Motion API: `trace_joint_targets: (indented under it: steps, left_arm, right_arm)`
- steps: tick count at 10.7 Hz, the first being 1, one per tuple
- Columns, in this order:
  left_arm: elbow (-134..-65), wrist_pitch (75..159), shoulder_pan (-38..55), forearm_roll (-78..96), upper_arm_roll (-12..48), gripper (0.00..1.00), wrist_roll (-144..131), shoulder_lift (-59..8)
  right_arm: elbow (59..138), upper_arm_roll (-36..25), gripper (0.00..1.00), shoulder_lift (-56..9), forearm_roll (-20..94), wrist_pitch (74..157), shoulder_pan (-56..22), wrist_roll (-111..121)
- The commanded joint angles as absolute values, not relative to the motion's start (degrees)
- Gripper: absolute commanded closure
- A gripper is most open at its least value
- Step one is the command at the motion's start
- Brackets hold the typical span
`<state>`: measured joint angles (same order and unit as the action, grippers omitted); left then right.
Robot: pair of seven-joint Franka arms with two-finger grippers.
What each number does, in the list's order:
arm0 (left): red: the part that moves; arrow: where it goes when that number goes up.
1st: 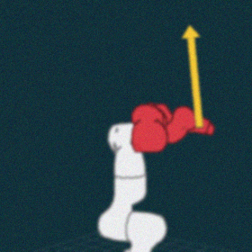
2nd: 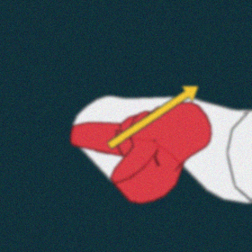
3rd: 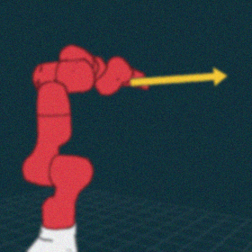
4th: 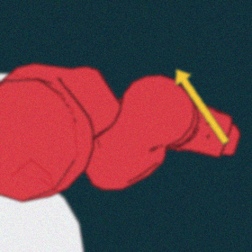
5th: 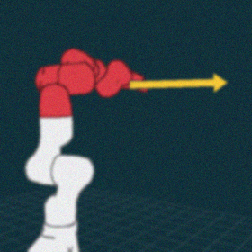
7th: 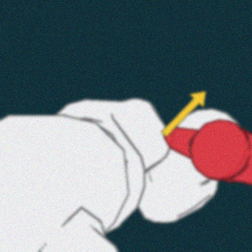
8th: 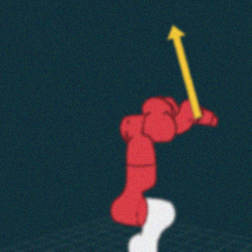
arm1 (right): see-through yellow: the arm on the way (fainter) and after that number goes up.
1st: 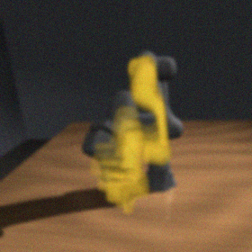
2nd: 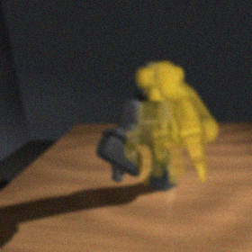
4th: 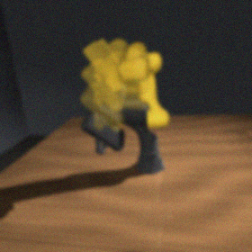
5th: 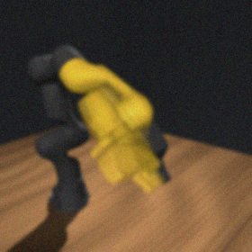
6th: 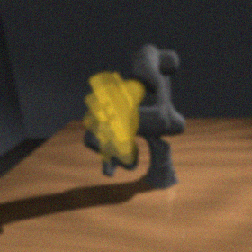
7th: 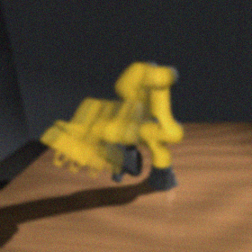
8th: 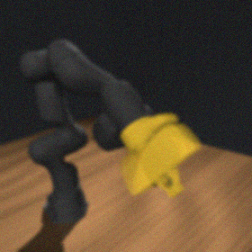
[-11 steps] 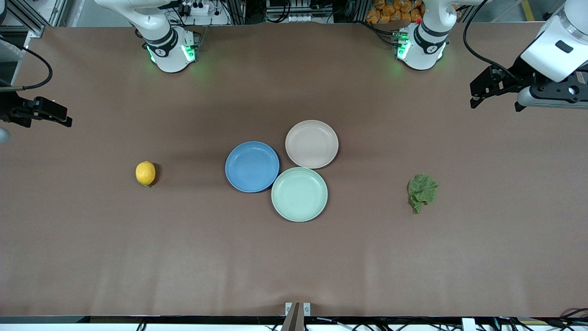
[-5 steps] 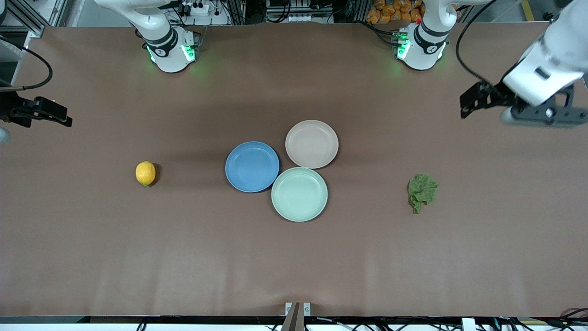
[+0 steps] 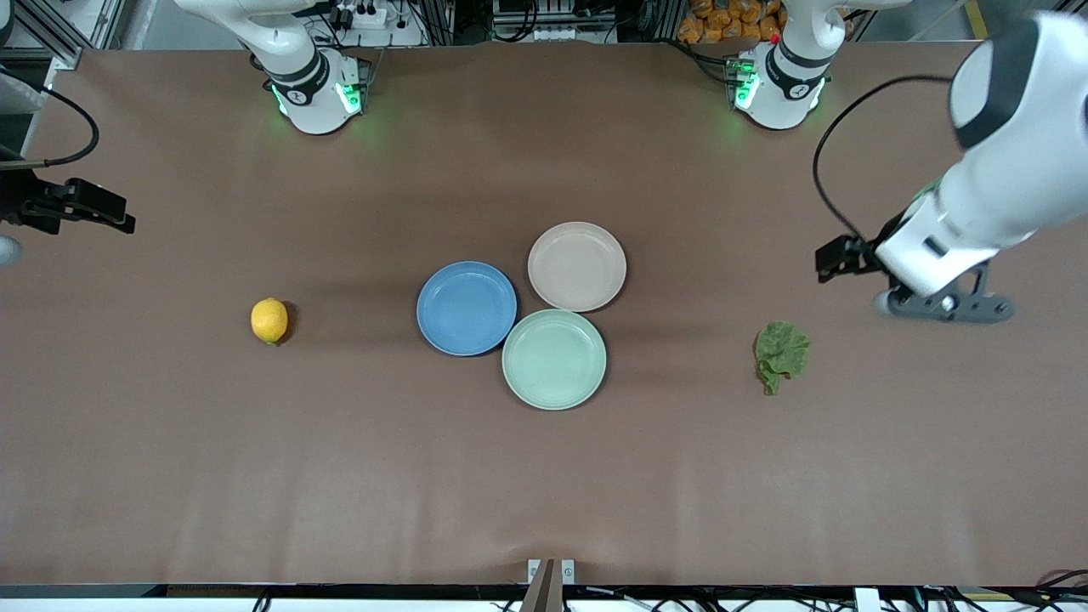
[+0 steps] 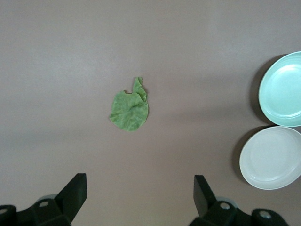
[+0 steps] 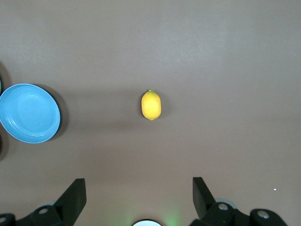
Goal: Place lemon and lettuce in plates
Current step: 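Move the left gripper down to the lettuce while the right gripper reaches the lemon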
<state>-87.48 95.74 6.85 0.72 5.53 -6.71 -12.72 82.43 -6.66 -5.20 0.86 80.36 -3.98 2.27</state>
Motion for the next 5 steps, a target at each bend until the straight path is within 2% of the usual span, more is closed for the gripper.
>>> trace_joint_targets:
  steps: [1, 3, 5]
  left_arm:
    - [-88.1, 98.8, 6.2, 1.4, 5.4, 0.00, -5.5, -16.1]
    - [-92.2, 105.4, 6.2, 1.2, 5.4, 0.00, -5.4, -17.0]
    - [-93.3, 109.3, 6.2, -0.8, 5.3, 0.00, -5.4, -20.1]
  right_arm:
    - [83.5, -5.8, 0.00, -4.7, 0.5, 80.1, -2.8, 2.3]
    - [84.3, -5.9, 0.00, -4.8, 0.5, 80.7, -2.3, 2.3]
    - [84.6, -5.9, 0.00, -6.1, 0.5, 81.7, -2.3, 2.3]
